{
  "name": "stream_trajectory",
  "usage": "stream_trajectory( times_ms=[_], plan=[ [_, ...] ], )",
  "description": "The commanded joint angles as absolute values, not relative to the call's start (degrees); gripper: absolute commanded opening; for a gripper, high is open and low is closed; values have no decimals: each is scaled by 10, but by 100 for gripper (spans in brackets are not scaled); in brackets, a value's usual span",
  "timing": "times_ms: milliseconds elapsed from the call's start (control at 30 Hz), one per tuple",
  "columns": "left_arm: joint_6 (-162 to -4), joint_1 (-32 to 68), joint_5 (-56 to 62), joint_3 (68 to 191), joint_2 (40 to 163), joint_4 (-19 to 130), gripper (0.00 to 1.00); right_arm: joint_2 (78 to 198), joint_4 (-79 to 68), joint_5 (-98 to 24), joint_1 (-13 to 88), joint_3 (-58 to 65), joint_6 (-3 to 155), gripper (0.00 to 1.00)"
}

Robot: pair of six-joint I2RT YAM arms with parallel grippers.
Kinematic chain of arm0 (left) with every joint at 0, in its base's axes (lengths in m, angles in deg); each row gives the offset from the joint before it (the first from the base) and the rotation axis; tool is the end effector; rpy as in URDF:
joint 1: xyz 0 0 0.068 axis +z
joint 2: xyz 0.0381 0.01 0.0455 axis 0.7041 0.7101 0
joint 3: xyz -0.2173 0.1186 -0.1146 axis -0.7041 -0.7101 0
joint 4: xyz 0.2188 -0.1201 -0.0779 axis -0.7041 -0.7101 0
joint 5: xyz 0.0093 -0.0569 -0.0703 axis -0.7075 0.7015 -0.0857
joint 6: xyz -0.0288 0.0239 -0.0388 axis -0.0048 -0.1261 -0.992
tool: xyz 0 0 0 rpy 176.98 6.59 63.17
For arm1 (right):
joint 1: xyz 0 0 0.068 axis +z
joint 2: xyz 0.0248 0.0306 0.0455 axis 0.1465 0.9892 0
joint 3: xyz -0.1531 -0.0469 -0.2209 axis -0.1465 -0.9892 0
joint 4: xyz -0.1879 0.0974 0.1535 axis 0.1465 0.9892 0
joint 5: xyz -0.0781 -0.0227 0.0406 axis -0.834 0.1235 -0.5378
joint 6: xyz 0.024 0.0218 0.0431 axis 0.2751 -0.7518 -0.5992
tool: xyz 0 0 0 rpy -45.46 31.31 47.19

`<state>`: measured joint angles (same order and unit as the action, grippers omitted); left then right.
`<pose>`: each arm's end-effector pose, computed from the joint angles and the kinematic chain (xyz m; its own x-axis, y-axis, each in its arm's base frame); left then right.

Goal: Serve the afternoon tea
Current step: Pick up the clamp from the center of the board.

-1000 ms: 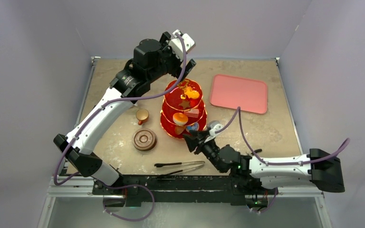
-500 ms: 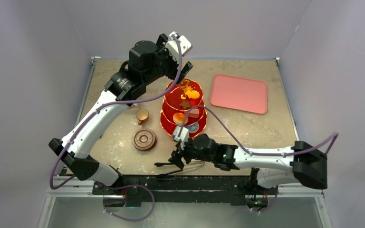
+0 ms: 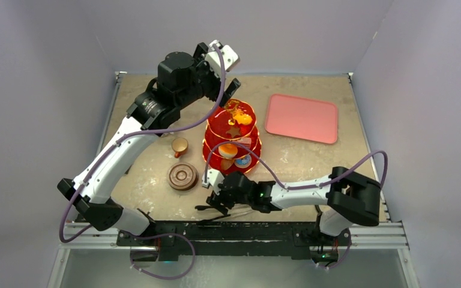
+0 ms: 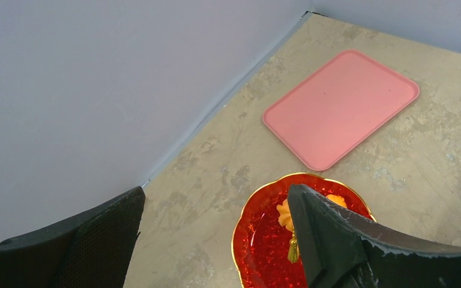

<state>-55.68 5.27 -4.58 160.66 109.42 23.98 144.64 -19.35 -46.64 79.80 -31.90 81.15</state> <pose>0.2390 -0.1974 0.4954 0.0508 0.3151 -0.9477 0.6572 0.7040 0.2693 0.0999 0.2927 0.1739 -0.2066 -0.5293 -0.8229 -0.9330 0.3598 0.0028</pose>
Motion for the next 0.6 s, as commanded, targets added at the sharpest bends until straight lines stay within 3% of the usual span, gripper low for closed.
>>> stream_trajectory(
  times_ms=[0, 200, 267, 433, 567],
  plan=[
    [-567, 56, -52, 1627, 1076, 242, 89, 1470, -224, -473, 807, -307, 824, 68],
    [-569, 56, -70, 1638, 1076, 236, 90, 1503, -225, -466, 816, -304, 824, 65],
    [-569, 55, -72, 1641, 1075, 235, 90, 1507, -225, -470, 816, -303, 824, 59],
    [-569, 56, -77, 1648, 1075, 239, 90, 1470, -229, -494, 818, -301, 824, 16],
    [-569, 56, -80, 1655, 1075, 240, 90, 1398, -227, -525, 818, -315, 824, 0]
  ],
)
